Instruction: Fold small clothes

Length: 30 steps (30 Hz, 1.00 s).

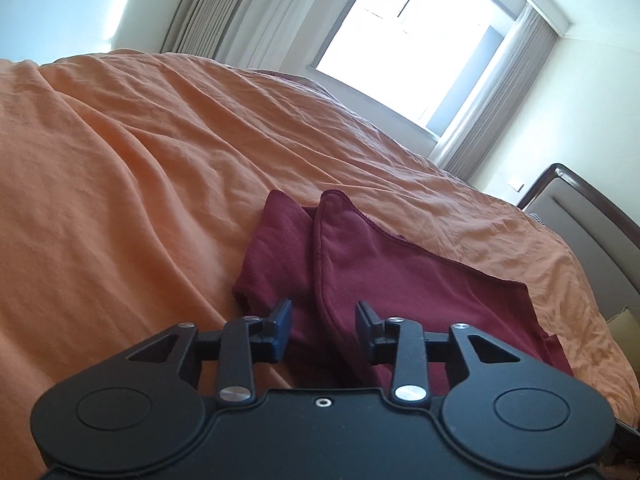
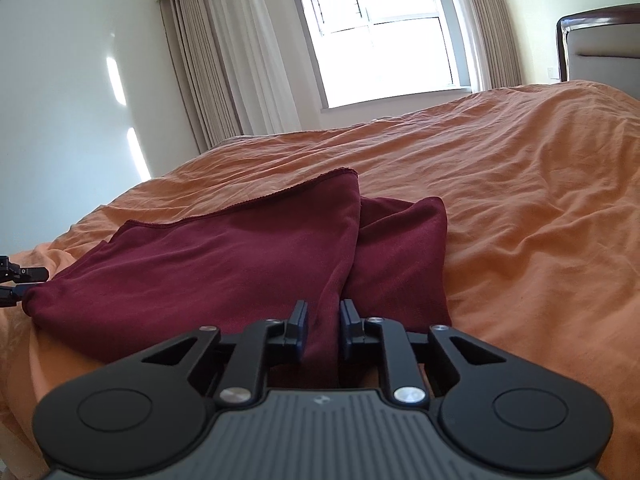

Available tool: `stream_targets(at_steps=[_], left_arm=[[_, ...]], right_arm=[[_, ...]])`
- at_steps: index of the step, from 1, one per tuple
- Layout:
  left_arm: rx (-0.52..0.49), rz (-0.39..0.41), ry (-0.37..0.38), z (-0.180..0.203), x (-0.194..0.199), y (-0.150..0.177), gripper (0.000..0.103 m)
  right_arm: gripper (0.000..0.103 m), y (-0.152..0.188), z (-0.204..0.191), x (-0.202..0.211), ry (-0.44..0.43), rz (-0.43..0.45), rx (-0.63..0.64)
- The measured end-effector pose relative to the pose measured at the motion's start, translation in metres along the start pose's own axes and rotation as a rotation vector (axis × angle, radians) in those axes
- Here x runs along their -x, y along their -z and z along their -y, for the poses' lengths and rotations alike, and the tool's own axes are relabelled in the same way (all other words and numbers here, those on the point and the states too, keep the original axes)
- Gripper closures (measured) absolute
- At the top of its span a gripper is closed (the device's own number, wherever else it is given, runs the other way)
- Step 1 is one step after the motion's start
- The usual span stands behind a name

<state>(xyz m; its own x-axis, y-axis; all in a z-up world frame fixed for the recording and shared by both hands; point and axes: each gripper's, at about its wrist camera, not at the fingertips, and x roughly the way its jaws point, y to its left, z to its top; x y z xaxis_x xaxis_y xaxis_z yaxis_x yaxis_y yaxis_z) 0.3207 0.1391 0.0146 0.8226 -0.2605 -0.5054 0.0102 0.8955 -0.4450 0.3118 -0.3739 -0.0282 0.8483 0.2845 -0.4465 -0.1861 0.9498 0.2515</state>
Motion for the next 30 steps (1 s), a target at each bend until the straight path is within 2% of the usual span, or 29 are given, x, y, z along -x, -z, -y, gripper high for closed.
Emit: stream_targets(at_steps=[1,3,6,8,10,11,12,14,18,21,26,30], left_arm=[[-0.005,0.007,0.010,0.001,0.007,0.004,0.052],[-0.026,0.021,0.017,0.003,0.020,0.013,0.047],[-0.086,0.040,0.023,0.007,0.034,0.027,0.048],[-0.142,0.049,0.017,0.010,0.041,0.037,0.054],[-0.197,0.044,0.033,0.013,0.042,0.044,0.078],[-0.214,0.040,0.041,0.014,0.041,0.045,0.082],[-0.220,0.039,0.047,0.015,0.040,0.046,0.091],[-0.213,0.043,0.044,0.017,0.038,0.043,0.096],[-0.197,0.056,0.028,0.020,0.043,0.032,0.098],[-0.219,0.060,0.031,0.020,0.048,0.032,0.098],[-0.218,0.008,0.013,0.006,0.044,0.044,0.098],[-0.166,0.002,0.034,-0.004,0.042,0.044,0.098]], right_arm=[[0.074,0.001,0.000,0.003,-0.006,0.006,-0.004],[0.070,0.005,-0.001,0.009,-0.018,0.015,-0.009],[0.069,0.009,-0.002,0.016,-0.026,0.017,-0.005],[0.070,0.010,-0.003,0.017,-0.032,0.012,0.002],[0.075,0.011,-0.005,0.016,-0.021,0.008,0.003],[0.082,0.011,-0.005,0.016,-0.017,0.008,-0.003],[0.086,0.011,-0.005,0.017,-0.012,0.010,-0.011],[0.090,0.009,-0.004,0.020,0.001,0.020,-0.029],[0.094,0.007,-0.002,0.032,0.008,0.050,-0.044],[0.094,0.011,-0.001,0.032,0.017,0.038,-0.040],[0.094,0.020,0.003,0.028,0.026,0.022,-0.067],[0.094,0.021,0.001,0.029,0.031,0.022,-0.064]])
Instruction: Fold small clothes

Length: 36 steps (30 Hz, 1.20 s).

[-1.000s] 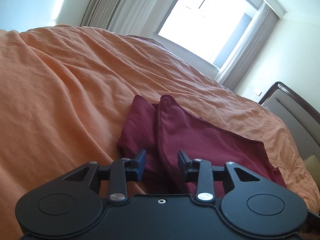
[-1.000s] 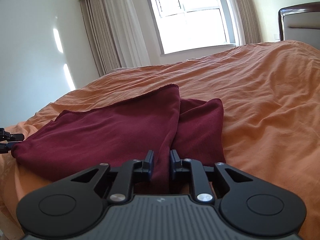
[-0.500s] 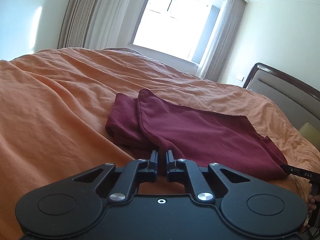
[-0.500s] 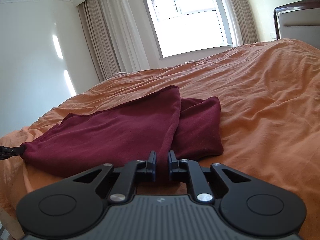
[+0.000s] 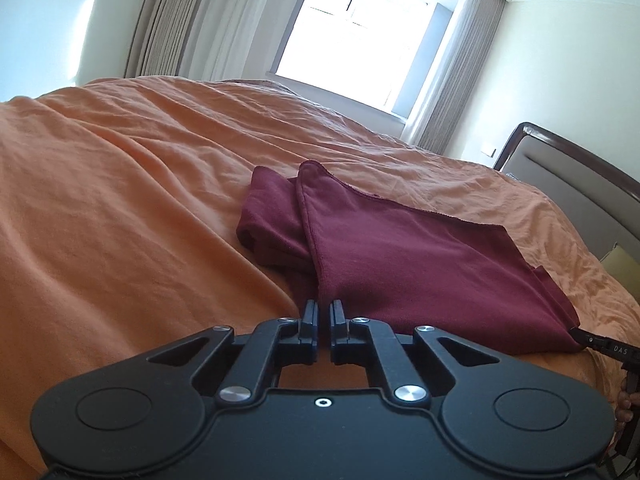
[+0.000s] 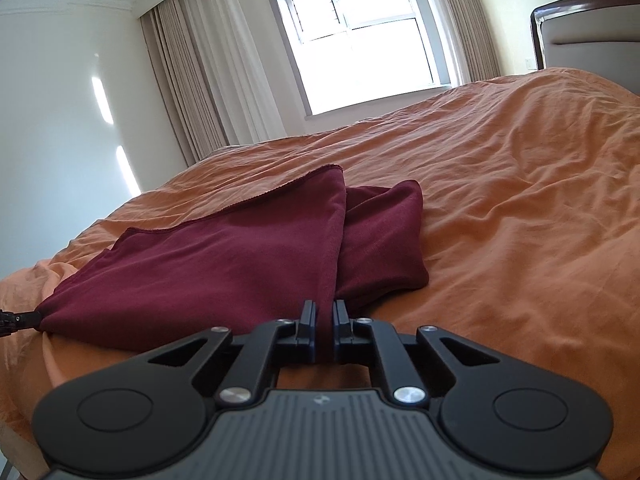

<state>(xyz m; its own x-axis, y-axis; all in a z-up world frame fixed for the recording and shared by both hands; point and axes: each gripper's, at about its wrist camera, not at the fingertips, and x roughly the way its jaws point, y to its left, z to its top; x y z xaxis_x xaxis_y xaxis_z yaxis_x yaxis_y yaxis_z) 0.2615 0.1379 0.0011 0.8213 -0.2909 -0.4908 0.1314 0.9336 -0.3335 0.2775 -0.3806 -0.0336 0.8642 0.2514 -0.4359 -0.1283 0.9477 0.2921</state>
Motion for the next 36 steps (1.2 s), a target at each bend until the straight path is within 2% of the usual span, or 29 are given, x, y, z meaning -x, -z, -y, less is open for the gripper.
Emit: stream_targets(at_steps=[5,7,9,11,13,15,18,22,26,31,36], left_arm=[[-0.034,0.000,-0.012,0.006,0.003,0.001,0.096],[-0.038,0.000,-0.018,0.007,0.005,0.002,0.085],[-0.031,0.001,-0.032,0.009,0.008,0.003,0.077],[-0.022,0.004,-0.037,0.011,0.012,0.005,0.063],[-0.008,0.020,-0.039,0.014,0.019,0.007,0.039],[0.006,0.035,-0.037,0.018,0.025,0.010,0.029],[0.023,0.043,-0.014,0.027,0.027,0.013,0.021],[0.056,0.043,0.082,0.042,0.021,0.015,0.012],[0.144,0.010,0.148,0.048,0.001,0.017,0.012],[0.294,0.043,0.080,0.037,-0.021,0.016,0.012],[0.303,0.086,0.012,0.039,-0.031,0.000,0.012]], right_arm=[[0.090,0.000,-0.006,0.001,0.009,0.003,0.039],[0.083,0.001,-0.009,0.003,0.013,0.020,0.064],[0.056,0.003,-0.014,0.007,0.025,0.045,0.112],[0.045,0.005,-0.021,0.011,0.038,0.074,0.165],[0.032,0.005,-0.027,0.013,0.035,0.089,0.199],[0.013,0.005,-0.034,0.015,0.020,0.114,0.227],[0.004,0.005,-0.046,0.015,0.004,0.148,0.263],[0.001,0.007,-0.061,0.010,-0.012,0.159,0.287],[0.000,0.013,-0.069,0.007,-0.029,0.154,0.302],[0.000,0.020,-0.071,0.004,-0.027,0.129,0.328],[0.000,0.025,-0.069,0.001,-0.011,0.126,0.320]])
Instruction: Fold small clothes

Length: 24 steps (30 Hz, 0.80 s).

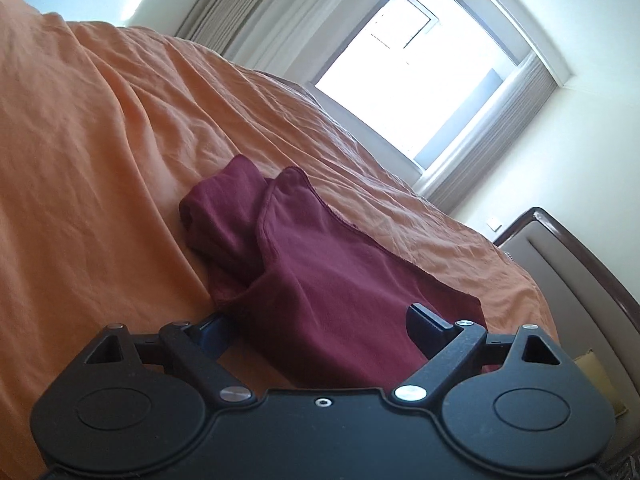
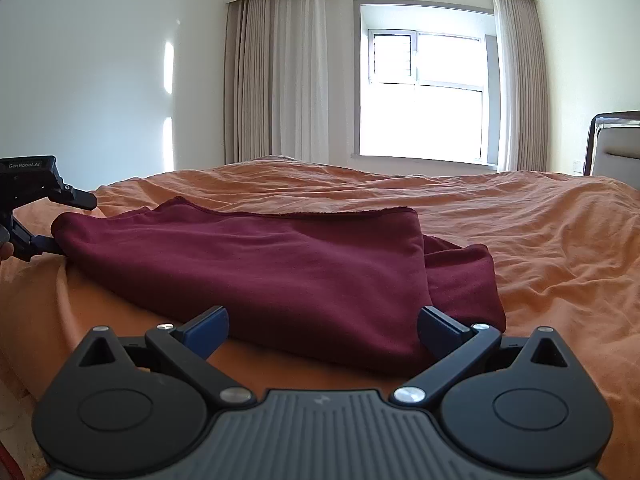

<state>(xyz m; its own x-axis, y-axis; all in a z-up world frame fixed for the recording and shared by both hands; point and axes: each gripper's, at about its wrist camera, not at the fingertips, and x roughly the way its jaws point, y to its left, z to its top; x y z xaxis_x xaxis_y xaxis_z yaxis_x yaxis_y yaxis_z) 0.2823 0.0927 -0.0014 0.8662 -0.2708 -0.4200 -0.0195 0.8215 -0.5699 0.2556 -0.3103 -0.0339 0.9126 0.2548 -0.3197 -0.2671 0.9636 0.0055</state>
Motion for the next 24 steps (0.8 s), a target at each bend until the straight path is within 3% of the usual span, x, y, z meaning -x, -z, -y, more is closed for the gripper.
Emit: stream_targets(at_steps=[6,11,16,20,24], left_arm=[[0.090,0.026,-0.027,-0.012,-0.017,0.006,0.013],[0.063,0.056,-0.039,-0.012,-0.016,0.011,0.013],[0.064,0.059,-0.040,-0.008,-0.013,0.006,0.013],[0.067,0.072,-0.027,-0.009,-0.014,0.005,0.013],[0.102,0.072,-0.043,-0.017,-0.018,0.006,0.017]], right_arm=[[0.000,-0.005,-0.004,-0.004,0.056,0.043,0.009],[0.000,-0.023,-0.014,-0.020,0.085,0.066,0.091],[0.000,-0.053,-0.031,-0.060,0.089,0.036,0.188],[0.000,-0.074,-0.051,-0.096,0.043,0.019,0.269],[0.000,-0.084,-0.068,-0.133,0.087,0.002,0.325]])
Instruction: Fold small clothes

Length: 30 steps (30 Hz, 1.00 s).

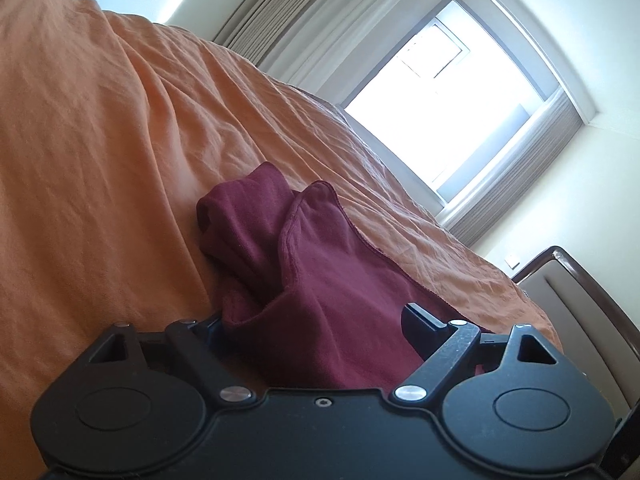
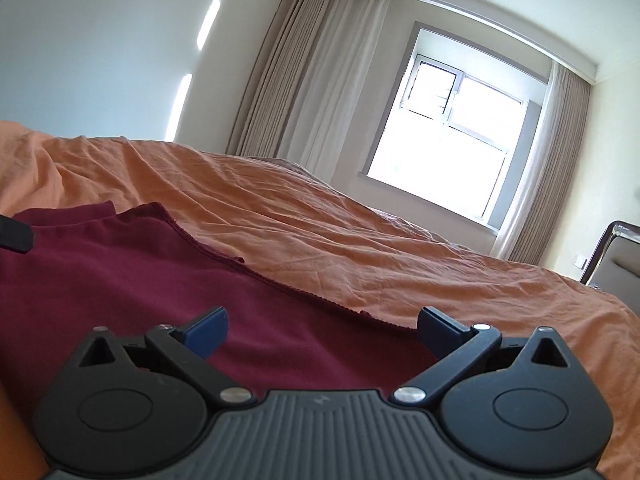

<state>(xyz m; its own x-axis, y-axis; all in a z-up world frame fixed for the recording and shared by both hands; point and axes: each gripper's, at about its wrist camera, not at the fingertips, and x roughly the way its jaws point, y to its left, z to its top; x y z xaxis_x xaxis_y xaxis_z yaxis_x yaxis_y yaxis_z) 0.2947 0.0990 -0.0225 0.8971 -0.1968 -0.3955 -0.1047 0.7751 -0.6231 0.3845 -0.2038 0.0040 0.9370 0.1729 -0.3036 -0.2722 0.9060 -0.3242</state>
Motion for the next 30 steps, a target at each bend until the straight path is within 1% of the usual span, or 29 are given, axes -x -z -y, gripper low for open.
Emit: stream_targets(at_steps=[2,4,7,8,15,18,21,23,26,30], left_arm=[[0.020,0.002,0.000,-0.003,-0.001,0.000,0.018],[0.043,0.006,-0.008,-0.007,-0.001,-0.001,0.023],[0.066,0.011,-0.021,-0.012,-0.002,-0.001,0.029],[0.067,0.011,-0.023,-0.013,-0.002,-0.001,0.029],[0.016,0.013,-0.016,-0.010,0.000,0.003,0.025],[0.017,0.015,-0.013,-0.008,-0.001,0.002,0.026],[0.020,0.016,-0.014,-0.009,-0.002,0.002,0.027],[0.017,0.018,-0.019,-0.009,-0.002,0.003,0.027],[0.007,0.022,-0.027,-0.007,-0.003,0.006,0.028],[-0.012,0.018,-0.032,-0.004,-0.003,0.007,0.028]], right_arm=[[0.000,0.001,-0.005,-0.015,-0.004,-0.014,0.005],[0.000,0.005,-0.009,-0.026,-0.006,-0.045,0.010],[0.000,0.017,-0.015,-0.034,-0.013,-0.093,0.018],[0.000,0.022,-0.019,-0.034,-0.014,-0.096,0.030],[0.000,0.034,-0.047,-0.019,0.072,-0.051,0.150],[0.000,0.035,-0.049,-0.011,0.082,-0.045,0.146],[0.000,0.036,-0.049,0.001,0.035,-0.035,0.129],[0.000,0.040,-0.054,0.005,0.020,-0.033,0.139],[0.000,0.047,-0.060,0.011,0.054,-0.018,0.153],[0.000,0.052,-0.057,0.017,0.068,-0.026,0.114]])
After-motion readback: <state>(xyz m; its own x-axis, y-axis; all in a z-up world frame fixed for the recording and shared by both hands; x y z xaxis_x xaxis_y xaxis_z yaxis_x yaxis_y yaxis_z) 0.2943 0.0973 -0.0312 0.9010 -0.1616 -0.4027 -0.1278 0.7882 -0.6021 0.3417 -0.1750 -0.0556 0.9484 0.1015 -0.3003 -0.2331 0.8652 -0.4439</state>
